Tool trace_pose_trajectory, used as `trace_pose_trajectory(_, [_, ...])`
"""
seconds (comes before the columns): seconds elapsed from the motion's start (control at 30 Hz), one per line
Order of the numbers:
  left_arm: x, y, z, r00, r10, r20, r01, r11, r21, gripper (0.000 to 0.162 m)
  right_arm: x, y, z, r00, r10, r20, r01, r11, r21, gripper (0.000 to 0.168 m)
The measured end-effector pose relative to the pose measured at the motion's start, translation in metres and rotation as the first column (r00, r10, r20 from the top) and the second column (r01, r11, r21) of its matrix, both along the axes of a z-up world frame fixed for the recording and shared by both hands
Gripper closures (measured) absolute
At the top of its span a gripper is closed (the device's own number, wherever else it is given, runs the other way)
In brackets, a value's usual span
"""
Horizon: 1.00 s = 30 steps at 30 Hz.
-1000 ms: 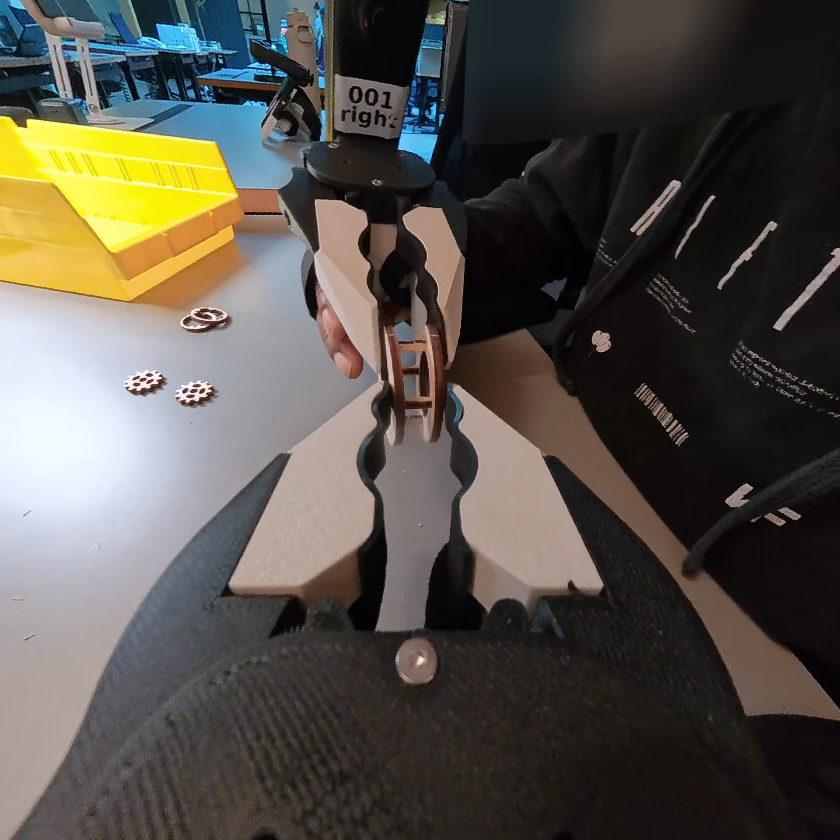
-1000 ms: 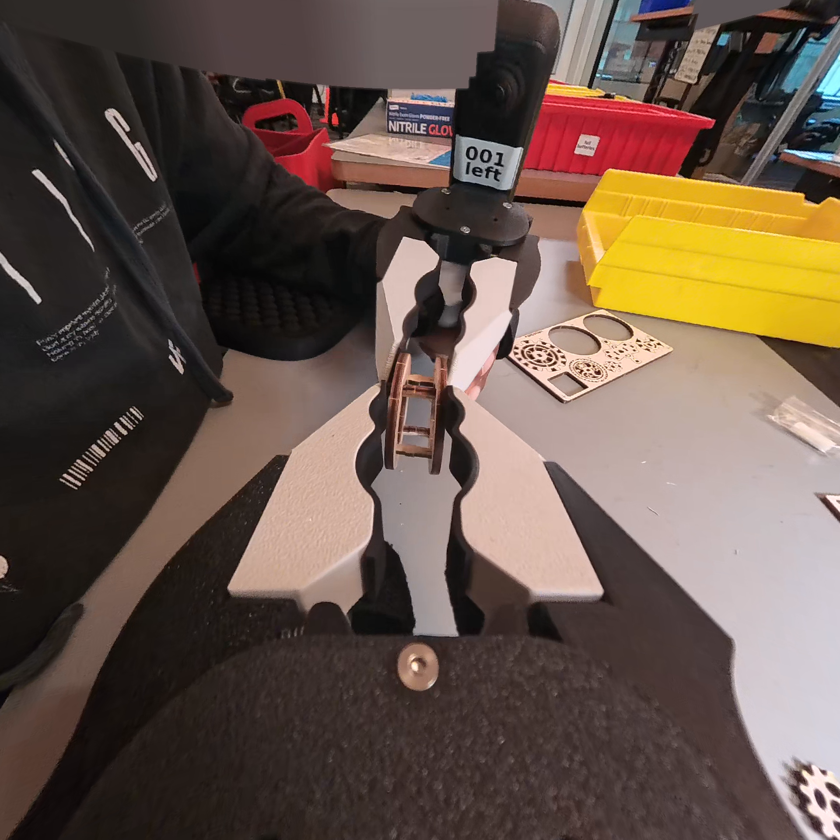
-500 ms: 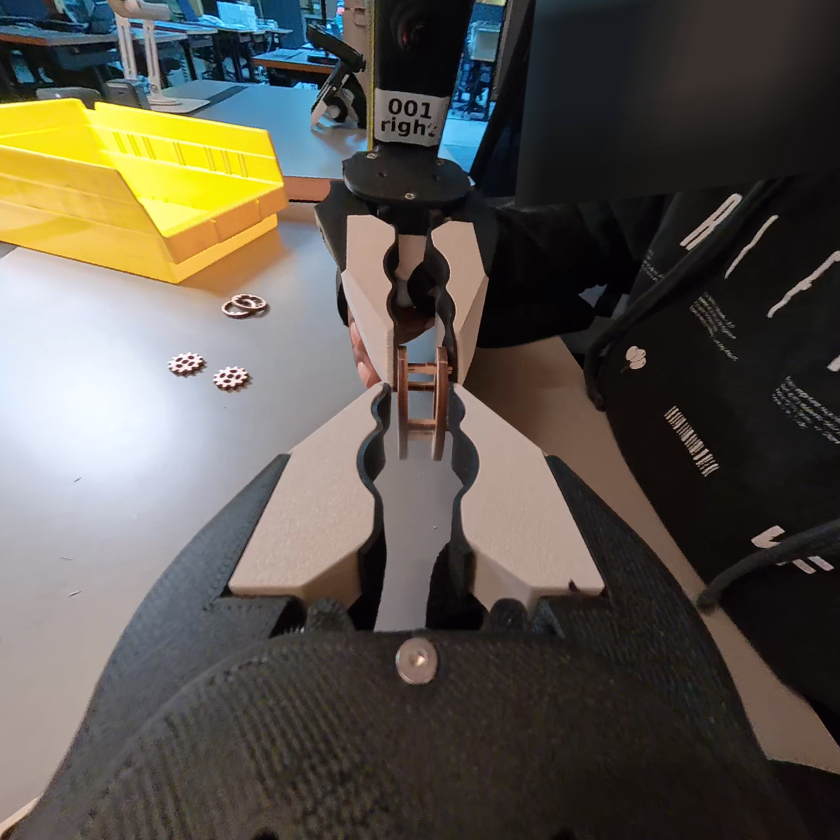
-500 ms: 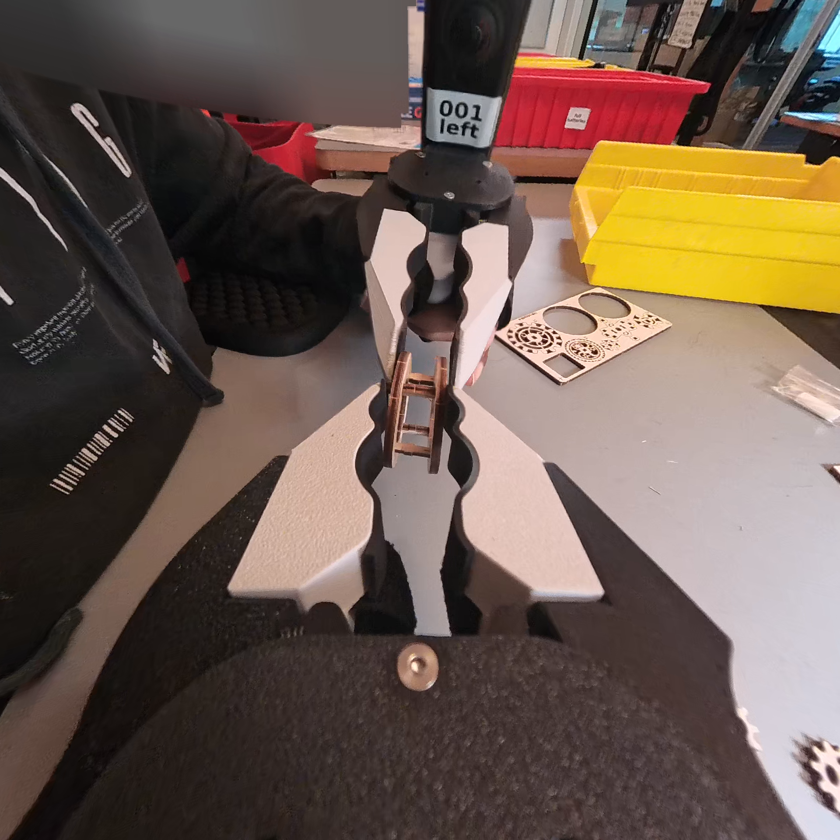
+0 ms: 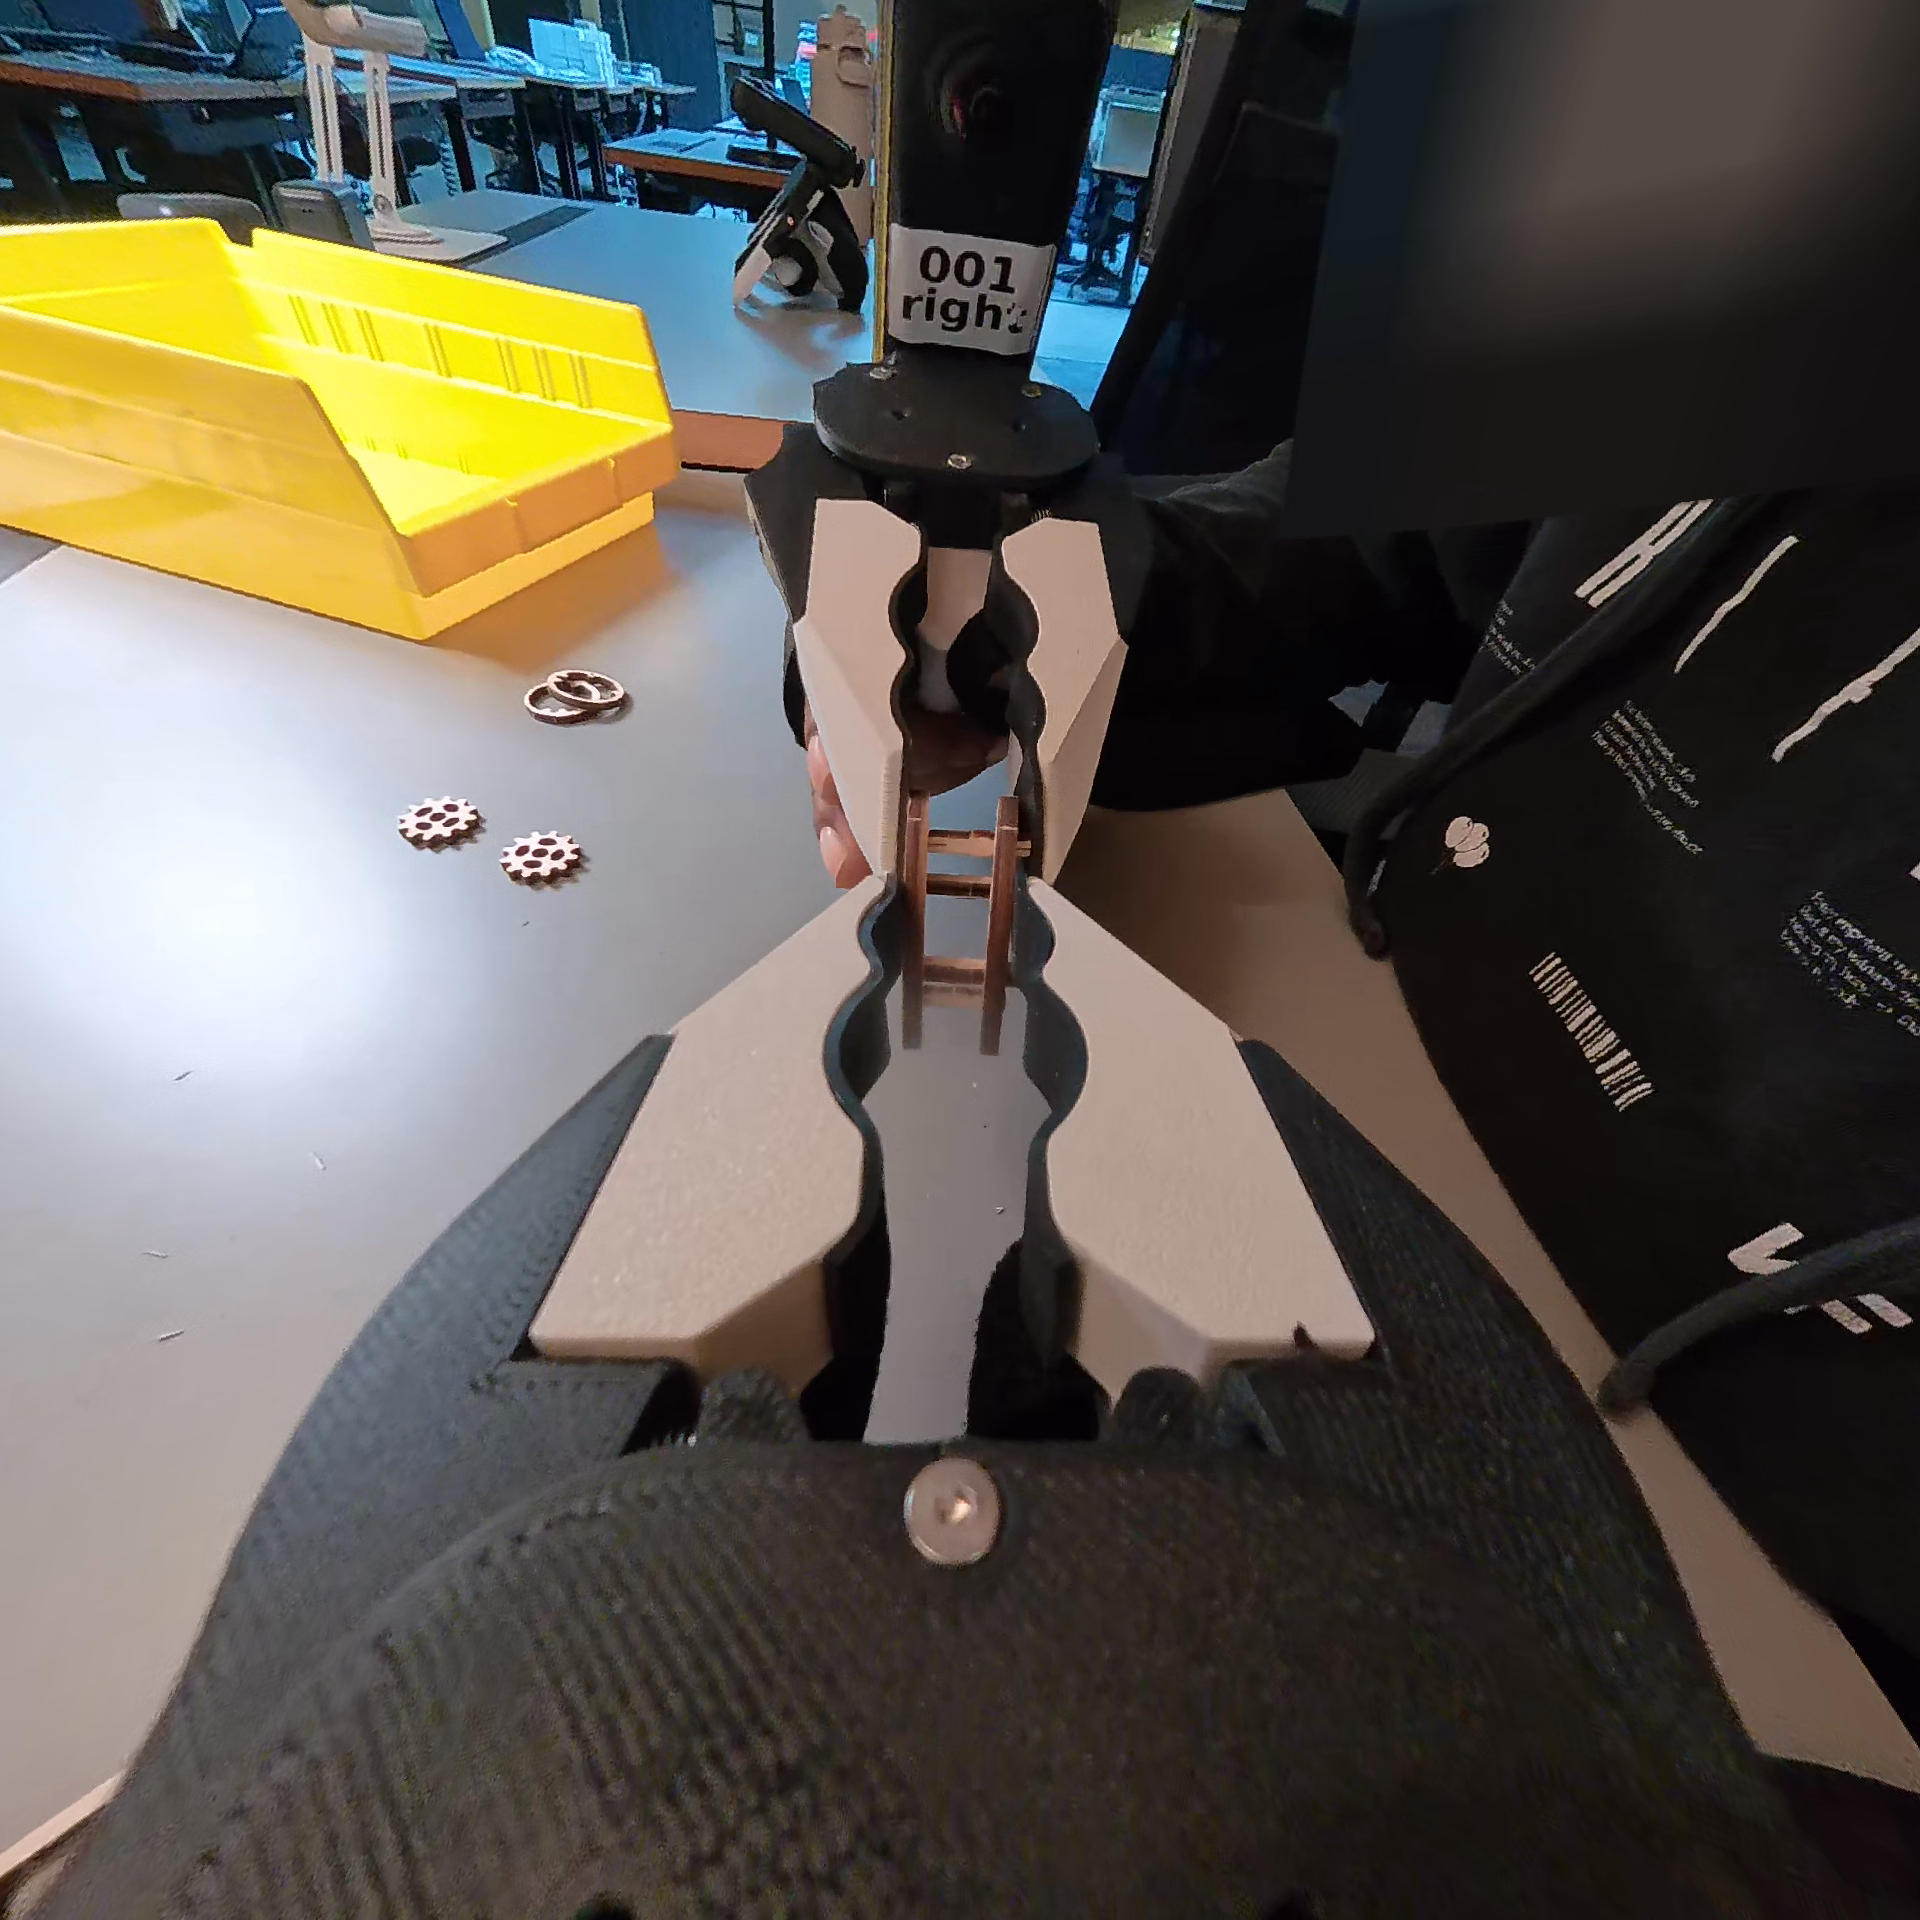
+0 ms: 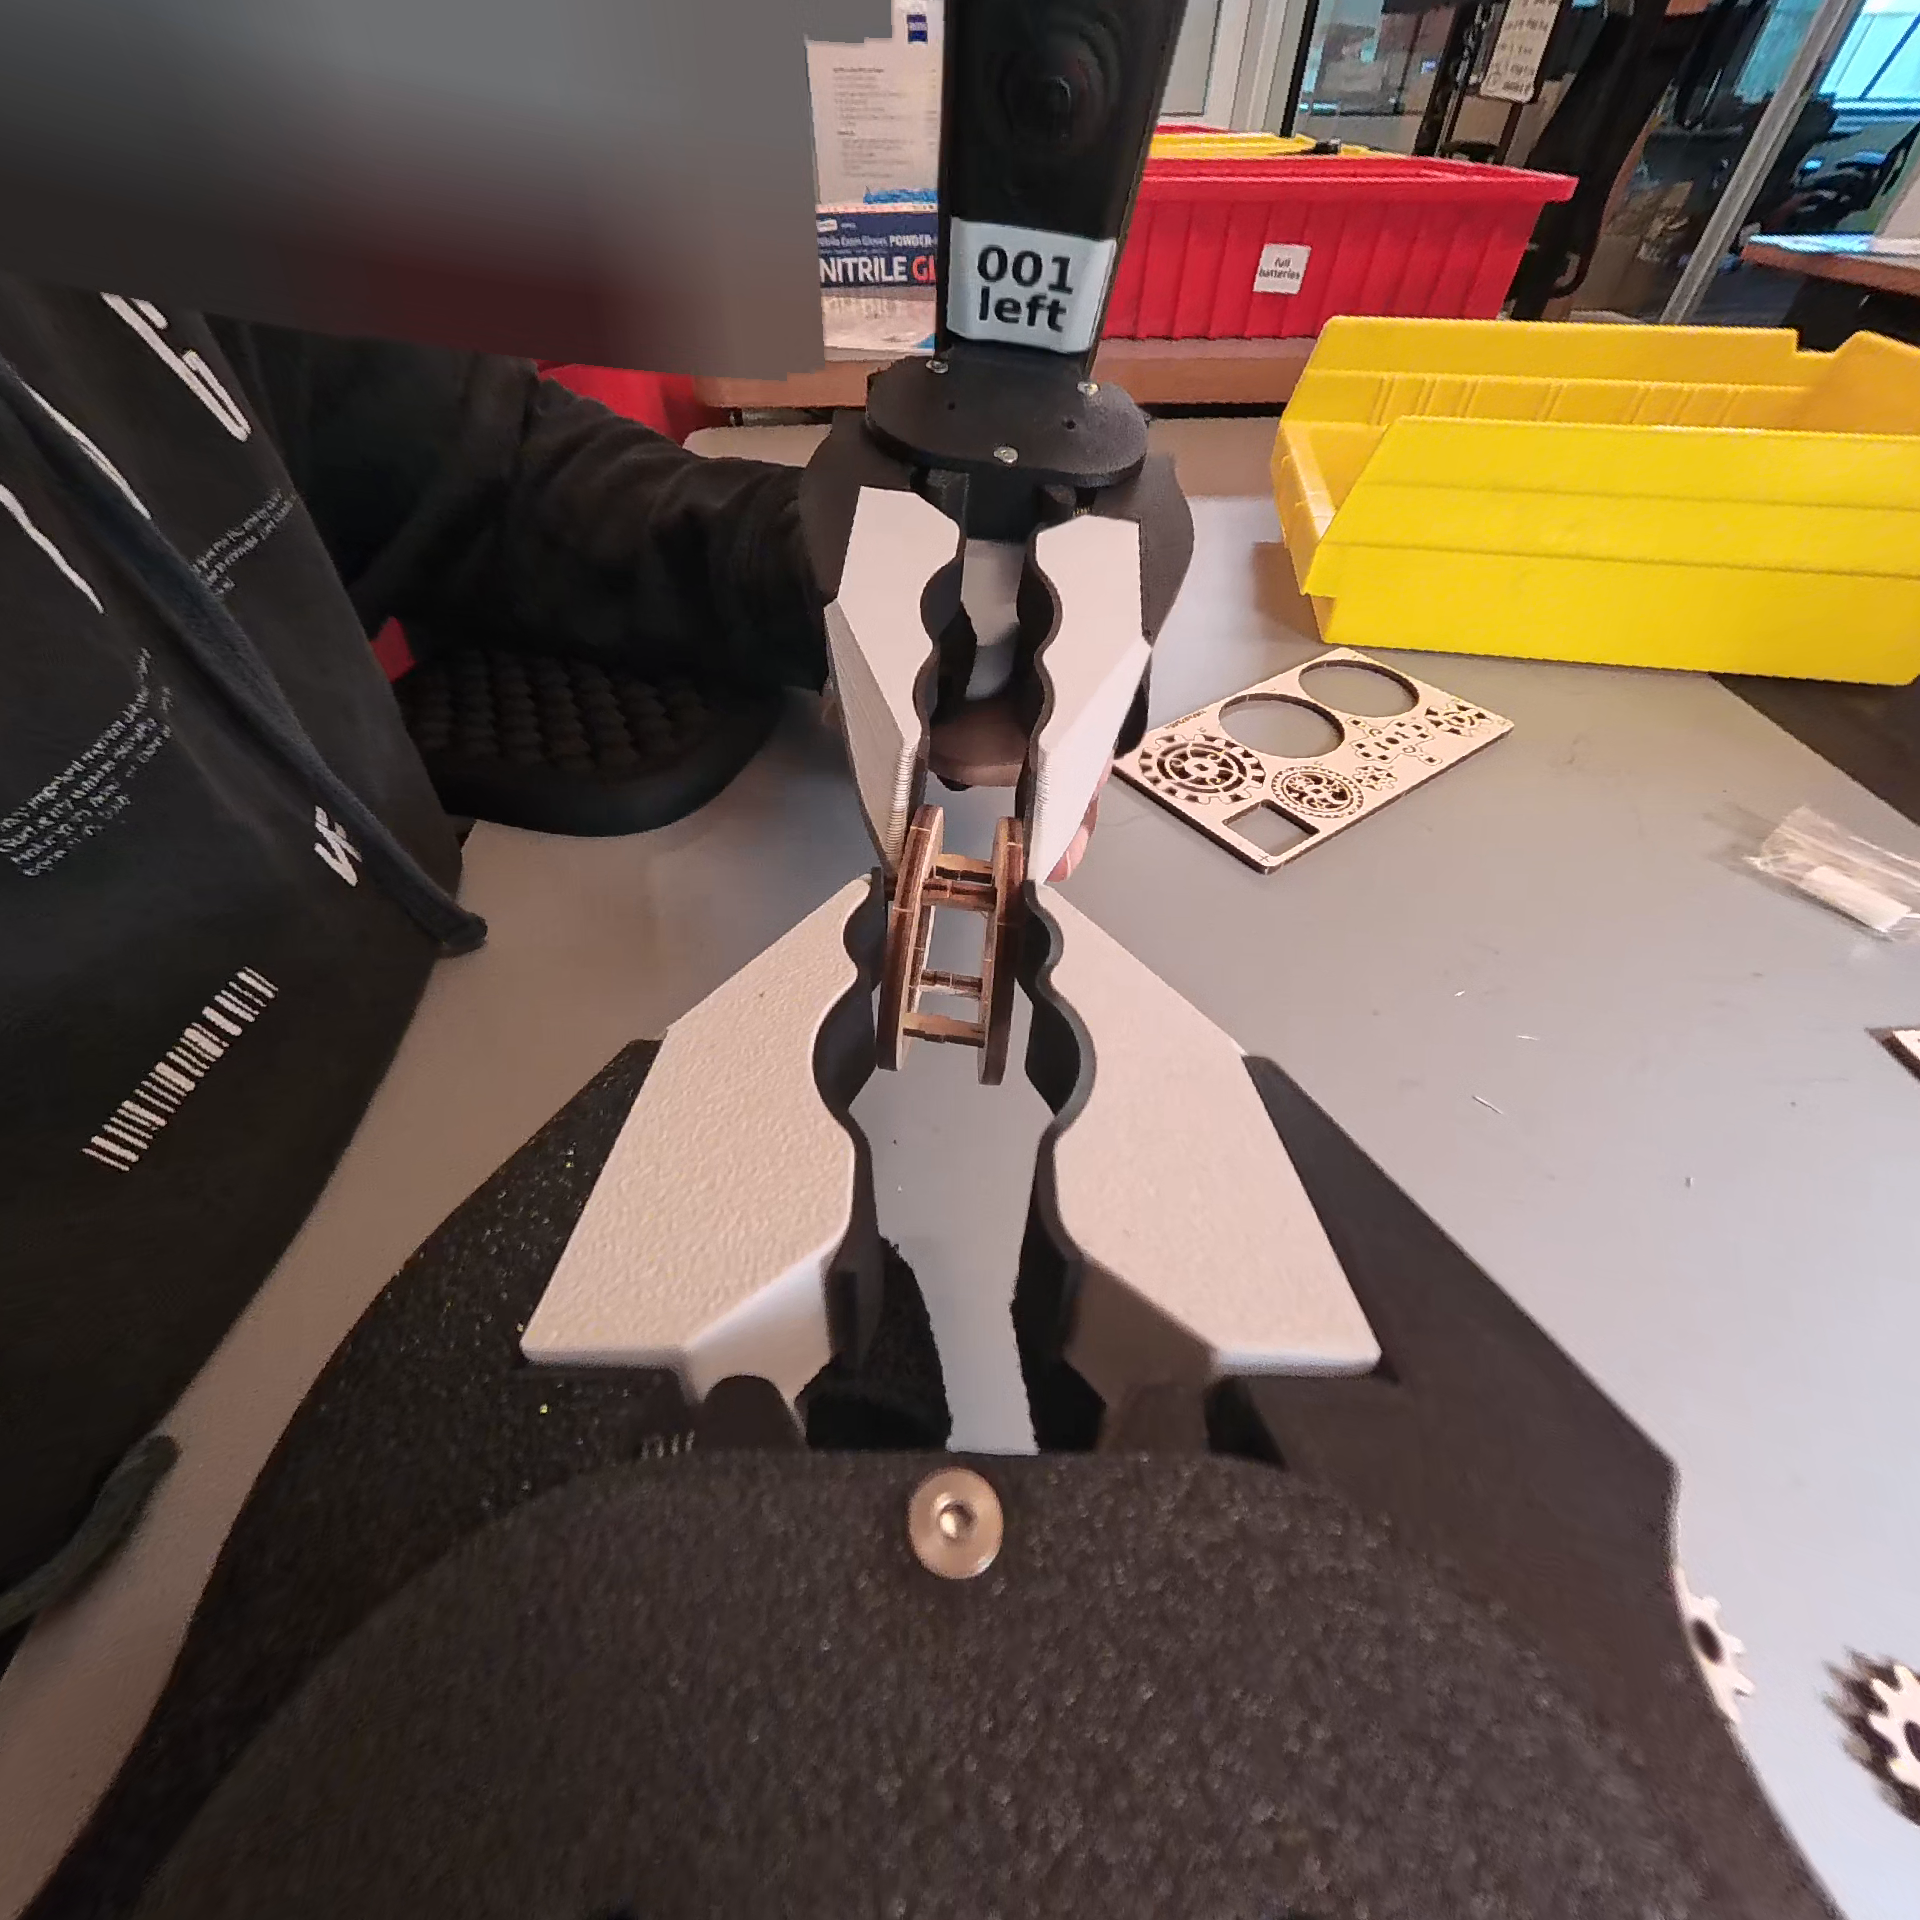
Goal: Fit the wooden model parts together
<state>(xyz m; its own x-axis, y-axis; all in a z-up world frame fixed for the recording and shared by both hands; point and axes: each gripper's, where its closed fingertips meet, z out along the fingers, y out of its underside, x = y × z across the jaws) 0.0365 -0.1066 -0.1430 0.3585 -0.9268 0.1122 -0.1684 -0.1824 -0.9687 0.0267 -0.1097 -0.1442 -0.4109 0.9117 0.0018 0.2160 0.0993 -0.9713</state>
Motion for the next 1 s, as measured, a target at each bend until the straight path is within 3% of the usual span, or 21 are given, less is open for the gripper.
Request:
trace_pose_trajectory(0.13, [0.000, 0.000, 0.001, 0.999, -0.012, 0.035, 0.012, 1.000, 0.014, 0.143, 0.001, 0.000, 0.001, 1.000, 0.013, -0.017, -0.013, 1.000, -0.002, 0.146])
trace_pose_trajectory(0.27, [-0.002, -0.006, 0.014, 0.999, -0.026, 0.039, 0.020, 0.991, 0.133, 0.143, 0.003, -0.003, -0.006, 0.999, 0.014, -0.042, -0.009, 0.991, 0.130, 0.136])
trace_pose_trajectory(0.4, [-0.001, -0.012, 0.020, 1.000, -0.026, 0.002, 0.025, 0.970, 0.244, 0.143, 0.002, -0.006, -0.001, 0.996, 0.017, -0.087, -0.001, 0.984, 0.181, 0.145])
trace_pose_trajectory(0.5, [-0.003, -0.009, 0.019, 1.000, -0.014, 0.004, 0.013, 0.972, 0.233, 0.143, 0.003, -0.004, -0.002, 0.998, 0.015, -0.062, -0.006, 0.989, 0.146, 0.145])
trace_pose_trajectory(0.67, [-0.002, -0.008, 0.014, 1.000, -0.013, -0.006, 0.014, 0.981, 0.194, 0.116, 0.002, -0.001, -0.007, 1.000, 0.001, -0.024, 0.002, 0.991, 0.135, 0.145])
trace_pose_trajectory(0.73, [0.000, -0.006, 0.008, 0.999, -0.002, -0.038, 0.009, 0.981, 0.193, 0.112, 0.001, -0.001, -0.009, 1.000, -0.001, -0.016, 0.004, 0.990, 0.143, 0.145])
trace_pose_trajectory(0.8, [0.004, -0.005, 0.007, 0.999, 0.008, -0.050, 0.002, 0.981, 0.195, 0.114, 0.000, -0.002, -0.011, 1.000, -0.001, -0.014, 0.003, 0.987, 0.160, 0.145])
trace_pose_trajectory(1.0, [0.004, -0.002, 0.002, 0.996, 0.037, -0.081, -0.021, 0.982, 0.186, 0.140, -0.003, -0.003, -0.009, 0.999, -0.020, -0.039, 0.028, 0.977, 0.214, 0.145])
